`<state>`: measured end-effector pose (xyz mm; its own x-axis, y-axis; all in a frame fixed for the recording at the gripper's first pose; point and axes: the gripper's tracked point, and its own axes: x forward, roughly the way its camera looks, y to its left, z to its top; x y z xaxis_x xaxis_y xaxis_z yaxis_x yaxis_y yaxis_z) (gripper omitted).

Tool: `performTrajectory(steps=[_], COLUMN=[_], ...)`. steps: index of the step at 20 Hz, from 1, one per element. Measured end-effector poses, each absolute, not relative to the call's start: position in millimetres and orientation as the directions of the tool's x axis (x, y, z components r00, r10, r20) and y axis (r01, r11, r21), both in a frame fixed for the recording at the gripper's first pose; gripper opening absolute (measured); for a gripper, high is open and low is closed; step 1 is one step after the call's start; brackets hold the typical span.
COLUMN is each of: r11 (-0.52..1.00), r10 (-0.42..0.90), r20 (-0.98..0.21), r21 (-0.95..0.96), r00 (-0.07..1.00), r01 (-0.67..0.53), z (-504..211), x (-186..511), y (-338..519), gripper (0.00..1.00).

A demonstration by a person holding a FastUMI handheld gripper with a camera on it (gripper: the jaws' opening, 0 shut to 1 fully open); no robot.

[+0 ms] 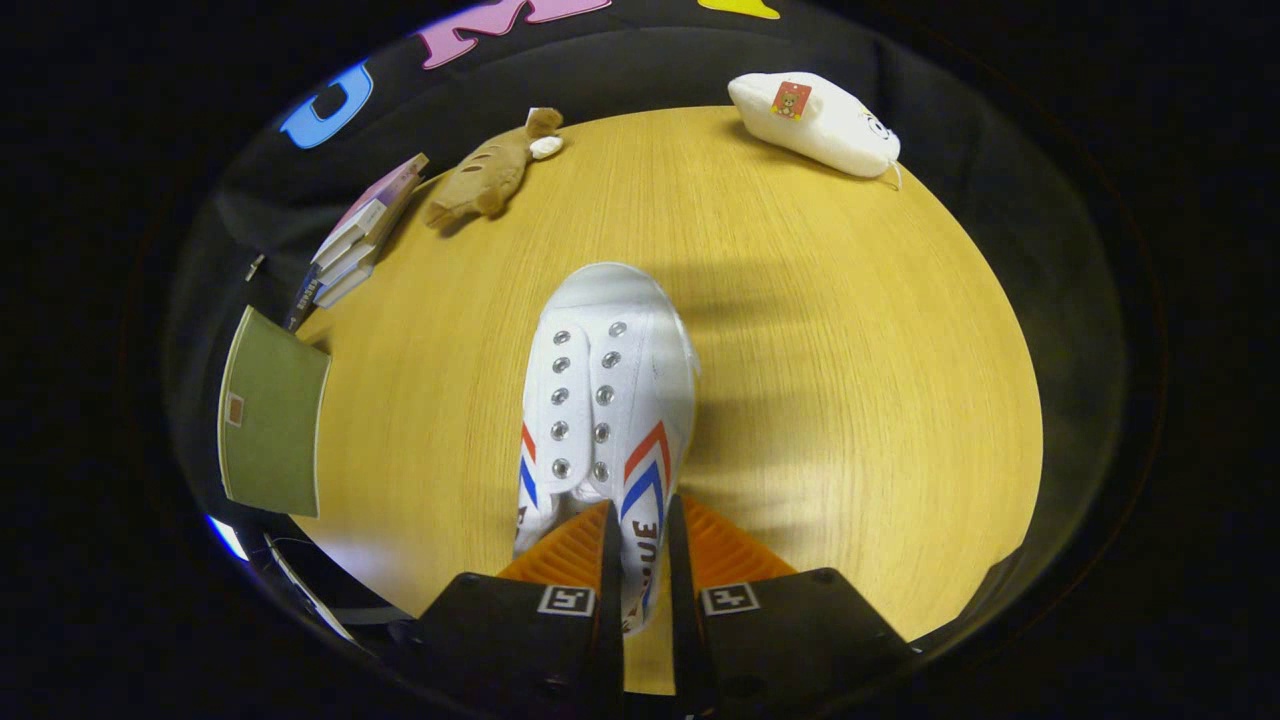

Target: Open the storage box then place both shoes into the box .Put the left shoe in first, then the right shoe, with the right side of both shoes facing outward in a uniform manner.

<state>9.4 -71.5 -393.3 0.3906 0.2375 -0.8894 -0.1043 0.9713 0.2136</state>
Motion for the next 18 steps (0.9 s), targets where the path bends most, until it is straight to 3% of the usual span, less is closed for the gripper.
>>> performTrajectory(steps=[1,2,4,13,18], r11=[0.974,0.976,0.975,0.959,0.953], r10=[0.226,0.219,0.222,0.244,0.267], r20=[-0.885,-0.878,-0.871,-0.832,-0.788], r21=[0.206,0.199,0.200,0.282,0.303], r00=[0.407,0.425,0.438,0.499,0.555], r01=[-0.093,-0.093,-0.098,0.002,-0.029], z=[-393.5,-392.8,-390.4,-337.5,-268.1], x=[9.6,11.6,11.7,-2.9,-28.0], y=[-74.5,-76.0,-76.9,-43.6,8.0], gripper=[0.23,0.12,0.07,0.07,0.07])
